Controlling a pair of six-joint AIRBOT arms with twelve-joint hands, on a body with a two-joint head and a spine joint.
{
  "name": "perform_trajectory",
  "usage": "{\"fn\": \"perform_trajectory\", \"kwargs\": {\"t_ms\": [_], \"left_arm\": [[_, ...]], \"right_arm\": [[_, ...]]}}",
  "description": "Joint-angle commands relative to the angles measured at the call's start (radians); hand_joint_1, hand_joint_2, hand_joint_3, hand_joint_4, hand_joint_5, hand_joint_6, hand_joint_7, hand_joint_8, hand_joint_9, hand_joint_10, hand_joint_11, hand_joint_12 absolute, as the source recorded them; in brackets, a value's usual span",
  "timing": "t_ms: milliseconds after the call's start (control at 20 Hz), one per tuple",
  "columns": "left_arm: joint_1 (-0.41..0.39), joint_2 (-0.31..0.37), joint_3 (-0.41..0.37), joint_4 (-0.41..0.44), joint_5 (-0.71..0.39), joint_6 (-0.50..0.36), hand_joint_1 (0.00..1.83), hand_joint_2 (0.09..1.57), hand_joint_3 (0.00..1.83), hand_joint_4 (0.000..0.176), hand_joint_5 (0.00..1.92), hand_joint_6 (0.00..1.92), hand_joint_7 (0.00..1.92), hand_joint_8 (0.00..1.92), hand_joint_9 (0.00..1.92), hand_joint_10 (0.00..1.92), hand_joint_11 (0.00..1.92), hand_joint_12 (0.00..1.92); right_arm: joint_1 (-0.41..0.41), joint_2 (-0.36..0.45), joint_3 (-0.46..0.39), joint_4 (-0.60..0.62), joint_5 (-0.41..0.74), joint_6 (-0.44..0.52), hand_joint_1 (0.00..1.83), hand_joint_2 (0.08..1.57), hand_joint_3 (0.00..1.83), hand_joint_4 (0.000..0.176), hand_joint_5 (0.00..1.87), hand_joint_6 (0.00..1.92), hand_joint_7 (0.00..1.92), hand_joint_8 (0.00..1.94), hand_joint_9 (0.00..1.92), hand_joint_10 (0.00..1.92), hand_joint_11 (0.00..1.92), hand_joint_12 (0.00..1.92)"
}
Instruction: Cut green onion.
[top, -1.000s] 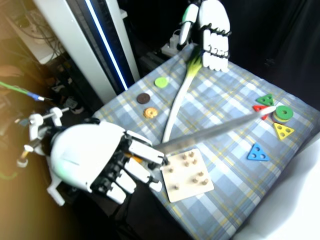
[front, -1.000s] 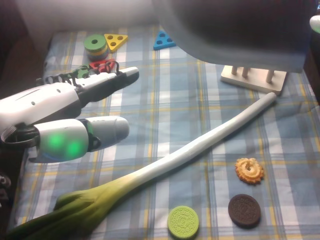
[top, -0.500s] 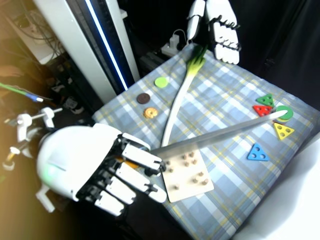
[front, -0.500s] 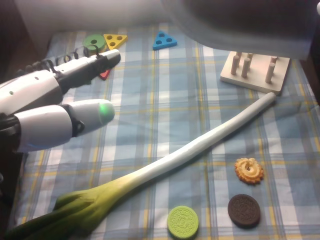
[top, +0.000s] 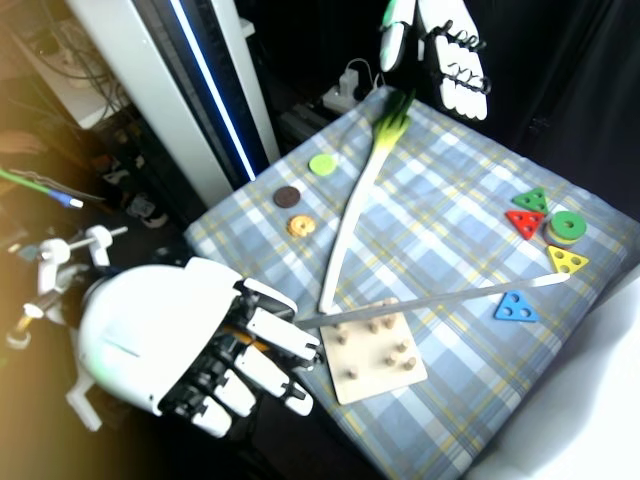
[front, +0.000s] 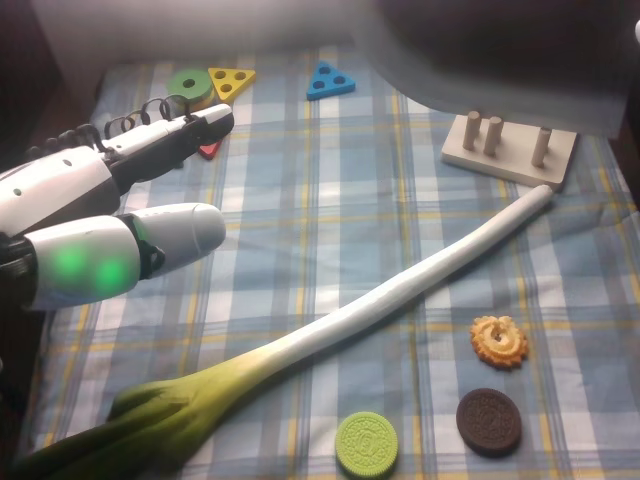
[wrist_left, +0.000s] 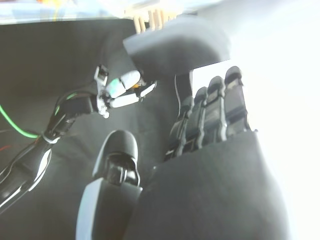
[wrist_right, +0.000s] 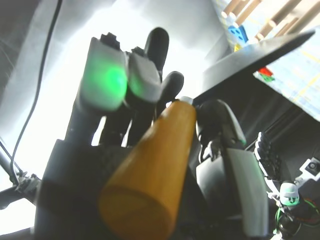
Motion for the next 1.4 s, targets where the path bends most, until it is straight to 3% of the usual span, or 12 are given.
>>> {"fn": "perform_trajectory", "kwargs": {"t_ms": [0,100,350,400,750,850,900,950,1050,1100,1250,1350], "left_arm": [[-0.007,-0.002,-0.002,-0.003,-0.116,-0.002,0.00,1.37,0.00,0.000,0.00,0.00,0.00,0.00,0.00,0.00,0.00,0.00],[-0.007,-0.003,-0.001,-0.003,-0.115,-0.002,0.00,1.37,0.00,0.000,0.00,0.00,0.00,0.00,0.00,0.00,0.00,0.00],[-0.007,-0.006,0.001,-0.002,-0.115,-0.002,0.00,1.37,0.00,0.000,0.00,0.00,0.00,0.00,0.00,0.00,0.00,0.00],[-0.007,-0.007,0.001,-0.002,-0.115,-0.002,0.00,1.37,0.00,0.000,0.00,0.00,0.00,0.00,0.00,0.00,0.00,0.00],[-0.002,-0.011,0.001,-0.002,-0.121,-0.002,0.00,1.38,0.00,0.000,0.00,0.00,0.00,0.00,0.00,0.00,0.00,0.00],[0.000,-0.012,0.000,-0.002,-0.123,-0.002,0.00,1.37,0.00,0.000,0.00,0.00,0.00,0.00,0.00,0.00,0.00,0.00],[0.003,-0.012,-0.001,-0.002,-0.124,-0.002,0.00,1.36,0.00,0.000,0.00,0.00,0.00,0.00,0.00,0.00,0.00,0.00],[0.005,-0.012,-0.001,-0.002,-0.124,-0.002,0.00,1.37,0.00,0.000,0.00,0.00,0.00,0.00,0.00,0.00,0.00,0.00],[0.008,-0.013,-0.002,-0.002,-0.125,-0.002,0.00,1.37,0.00,0.000,0.00,0.00,0.00,0.00,0.00,0.00,0.00,0.00],[0.009,-0.014,-0.002,-0.003,-0.126,-0.002,0.00,1.38,0.00,0.000,0.00,0.00,0.00,0.00,0.00,0.00,0.00,0.00],[0.010,-0.016,-0.001,-0.003,-0.126,-0.002,0.00,1.37,0.00,0.000,0.00,0.00,0.00,0.00,0.00,0.00,0.00,0.00],[0.010,-0.018,-0.001,-0.003,-0.125,-0.002,0.00,1.37,0.00,0.000,0.00,0.00,0.00,0.00,0.00,0.00,0.00,0.00]], "right_arm": [[0.019,0.011,0.010,0.024,0.120,0.003,0.04,1.57,0.01,0.050,0.38,1.79,1.03,1.94,1.38,1.92,1.48,1.92],[0.023,0.011,0.014,0.024,0.115,0.003,0.05,1.57,0.01,0.072,0.36,1.81,1.02,1.94,1.38,1.92,1.48,1.92],[0.053,0.004,0.022,-0.009,0.081,0.003,0.04,1.56,0.00,0.055,0.38,1.79,1.01,1.94,1.34,1.92,1.44,1.92],[0.061,0.001,0.022,-0.019,0.075,0.003,0.08,1.56,0.00,0.035,0.40,1.75,1.01,1.94,1.34,1.92,1.44,1.92],[0.114,-0.012,0.023,-0.112,0.011,0.003,0.01,1.57,0.02,0.054,0.40,1.84,0.89,1.94,1.20,1.92,1.32,1.92],[0.114,-0.012,0.023,-0.125,-0.004,0.003,0.05,1.57,0.05,0.042,0.44,1.81,0.92,1.94,1.23,1.92,1.35,1.92],[0.114,-0.011,0.023,-0.133,-0.014,0.003,0.12,1.57,0.09,0.009,0.45,1.85,0.92,1.94,1.24,1.92,1.37,1.92],[0.114,-0.010,0.023,-0.136,-0.019,0.003,0.14,1.57,0.11,0.027,0.44,1.86,0.92,1.94,1.24,1.92,1.37,1.92],[0.121,-0.008,0.023,-0.136,-0.020,0.003,0.18,1.57,0.11,0.025,0.45,1.84,0.92,1.94,1.24,1.92,1.37,1.92],[0.126,-0.006,0.023,-0.138,-0.022,0.003,0.10,1.57,0.07,0.040,0.44,1.84,0.93,1.94,1.26,1.92,1.38,1.92],[0.147,-0.004,0.023,-0.149,-0.030,0.003,0.03,1.57,0.02,0.048,0.43,1.78,0.93,1.94,1.25,1.92,1.36,1.92],[0.169,-0.004,0.023,-0.174,-0.048,0.003,0.00,1.57,0.02,0.037,0.41,1.77,0.86,1.94,1.17,1.92,1.29,1.92]]}}
